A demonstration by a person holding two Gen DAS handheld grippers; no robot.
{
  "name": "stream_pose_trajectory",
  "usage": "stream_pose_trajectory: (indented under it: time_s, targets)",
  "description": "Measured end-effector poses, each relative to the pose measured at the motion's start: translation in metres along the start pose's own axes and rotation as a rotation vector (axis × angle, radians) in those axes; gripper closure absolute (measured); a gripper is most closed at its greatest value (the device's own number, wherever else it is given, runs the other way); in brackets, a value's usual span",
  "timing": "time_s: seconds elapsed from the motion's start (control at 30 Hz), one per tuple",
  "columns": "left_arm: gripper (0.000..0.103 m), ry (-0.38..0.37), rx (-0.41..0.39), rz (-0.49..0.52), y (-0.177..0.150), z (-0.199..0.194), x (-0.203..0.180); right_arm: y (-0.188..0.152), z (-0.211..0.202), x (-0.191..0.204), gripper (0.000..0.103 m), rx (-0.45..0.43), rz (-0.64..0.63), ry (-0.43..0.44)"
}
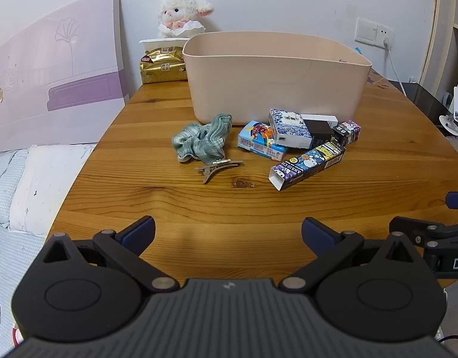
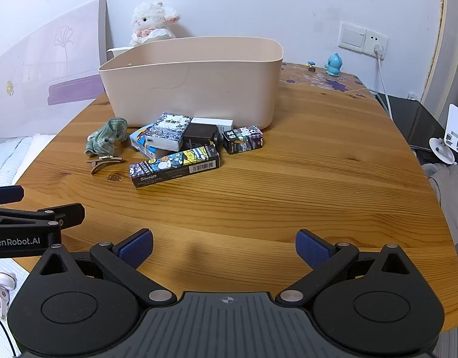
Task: Organize objects
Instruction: 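Move both tools toward the scrunchie and the tissue packs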
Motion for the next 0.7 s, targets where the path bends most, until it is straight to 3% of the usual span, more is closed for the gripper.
stream_pose_trajectory:
  time_s: [0.7]
  targets:
    - [0.000, 0.003, -0.007, 0.009, 0.0015, 0.0009, -0.0009, 0.0011, -0.0015, -0.0010, 0.000, -0.005, -0.003, -0.012]
Point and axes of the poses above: each gripper's, at about its wrist camera, not at the fingertips, and z roughly the way its jaws point, x to its left, y to its top, the point moved 7 cm from there along z, roughly the way its jaws point, and after that the axes turned 11 degrees about -z, right-handed, at the moved point
